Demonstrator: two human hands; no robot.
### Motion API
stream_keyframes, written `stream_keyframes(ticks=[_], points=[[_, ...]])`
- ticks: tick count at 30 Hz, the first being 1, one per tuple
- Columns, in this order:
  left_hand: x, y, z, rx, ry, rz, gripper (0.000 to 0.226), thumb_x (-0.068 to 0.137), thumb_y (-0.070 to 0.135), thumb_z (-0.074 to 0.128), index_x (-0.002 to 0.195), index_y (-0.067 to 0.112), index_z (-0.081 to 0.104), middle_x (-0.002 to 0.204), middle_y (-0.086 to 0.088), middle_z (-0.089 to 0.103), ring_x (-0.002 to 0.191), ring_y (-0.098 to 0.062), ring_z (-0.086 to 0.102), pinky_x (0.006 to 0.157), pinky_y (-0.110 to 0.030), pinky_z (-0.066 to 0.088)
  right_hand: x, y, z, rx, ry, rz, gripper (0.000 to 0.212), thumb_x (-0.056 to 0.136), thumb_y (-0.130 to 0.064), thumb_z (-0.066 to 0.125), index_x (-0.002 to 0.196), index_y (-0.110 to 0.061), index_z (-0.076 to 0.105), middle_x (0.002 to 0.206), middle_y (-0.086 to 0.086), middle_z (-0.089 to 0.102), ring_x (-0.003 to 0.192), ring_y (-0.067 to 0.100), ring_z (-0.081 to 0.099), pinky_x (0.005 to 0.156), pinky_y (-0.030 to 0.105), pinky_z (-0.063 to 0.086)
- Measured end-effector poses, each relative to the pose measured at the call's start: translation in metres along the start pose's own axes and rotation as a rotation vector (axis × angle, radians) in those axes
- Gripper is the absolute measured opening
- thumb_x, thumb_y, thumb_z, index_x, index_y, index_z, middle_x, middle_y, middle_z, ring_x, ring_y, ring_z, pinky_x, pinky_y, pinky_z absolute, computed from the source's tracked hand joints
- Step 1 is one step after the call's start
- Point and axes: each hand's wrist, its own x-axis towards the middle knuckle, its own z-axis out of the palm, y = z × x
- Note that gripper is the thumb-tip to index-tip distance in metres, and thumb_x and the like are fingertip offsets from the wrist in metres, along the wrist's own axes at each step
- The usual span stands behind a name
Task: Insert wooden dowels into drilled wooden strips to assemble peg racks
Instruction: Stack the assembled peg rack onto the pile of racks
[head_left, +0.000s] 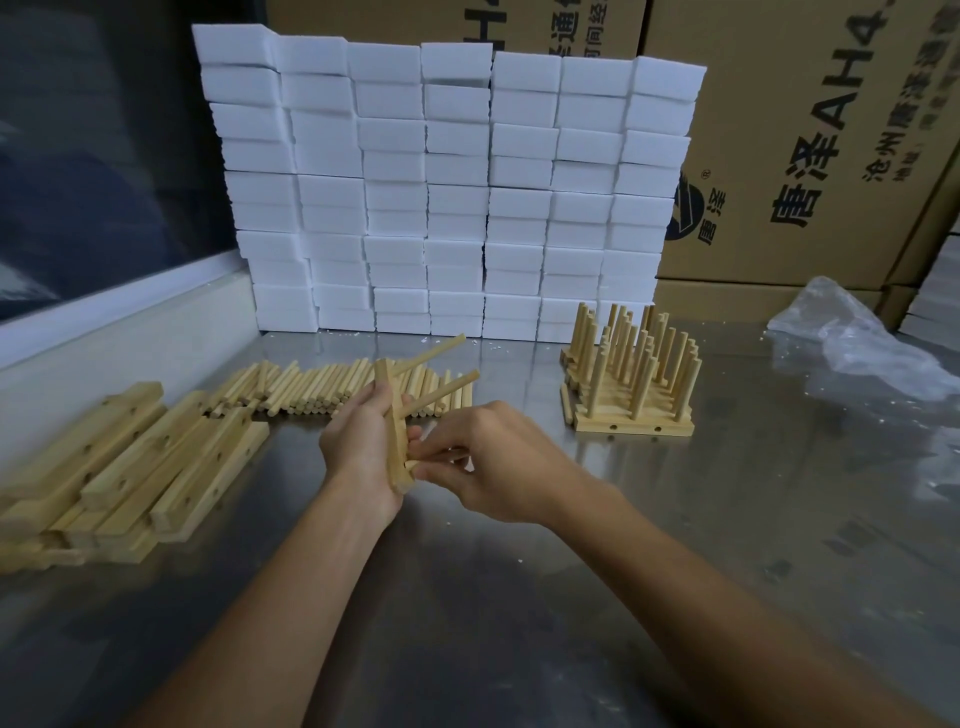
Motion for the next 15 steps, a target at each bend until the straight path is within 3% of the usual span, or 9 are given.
stream_keyframes(ticks=[3, 7, 10, 12, 15], points=[[-0.003, 0.0, 0.003, -0.009, 0.021, 0.023, 0.031, 0.095, 0.019, 0.064, 0.123, 0.006, 0.065, 0.085, -0.011, 0.067, 0.063, -0.026, 0.058, 0.048, -0.029, 0.046, 0.002, -0.002, 0.001, -0.111, -0.019, -0.03, 0.007, 0.09, -0.024, 0.068, 0.092, -0.02, 0.073, 0.087, 0.0, 0.071, 0.085, 0.029, 0.063, 0.066, 0.042, 0.051], [-0.008, 0.001, 0.006, -0.012, 0.049, 0.057, 0.018, 0.093, 0.014, 0.065, 0.111, 0.01, 0.07, 0.086, -0.01, 0.068, 0.057, -0.024, 0.058, 0.051, -0.029, 0.042, 0.001, -0.007, 0.005, -0.269, 0.018, -0.059, 0.006, 0.087, -0.021, 0.067, 0.092, -0.022, 0.071, 0.083, -0.001, 0.068, 0.081, 0.03, 0.062, 0.057, 0.035, 0.044], [-0.011, 0.003, 0.007, -0.002, 0.041, 0.062, 0.007, 0.094, 0.015, 0.064, 0.096, 0.013, 0.071, 0.082, -0.009, 0.066, 0.049, -0.02, 0.055, 0.042, -0.026, 0.039, 0.0, -0.011, 0.004, -0.301, 0.046, -0.073, 0.007, 0.088, -0.023, 0.064, 0.09, -0.022, 0.07, 0.078, -0.001, 0.068, 0.074, 0.031, 0.061, 0.053, 0.033, 0.037], [-0.013, 0.003, 0.009, 0.001, 0.021, 0.061, 0.01, 0.095, 0.016, 0.064, 0.087, 0.015, 0.069, 0.082, -0.01, 0.064, 0.045, -0.017, 0.052, 0.035, -0.023, 0.035, -0.001, -0.013, 0.002, -0.31, 0.072, -0.078, 0.008, 0.087, -0.022, 0.064, 0.085, -0.021, 0.071, 0.074, 0.001, 0.067, 0.068, 0.033, 0.059, 0.051, 0.032, 0.031], [-0.017, 0.003, 0.011, -0.001, 0.02, 0.064, 0.011, 0.095, 0.016, 0.064, 0.087, 0.021, 0.07, 0.086, -0.008, 0.067, 0.047, -0.017, 0.053, 0.034, -0.022, 0.035, -0.003, -0.014, -0.001, -0.307, 0.111, -0.082, 0.007, 0.081, -0.019, 0.068, 0.074, -0.02, 0.07, 0.062, 0.003, 0.063, 0.057, 0.035, 0.054, 0.051, 0.029, 0.024]])
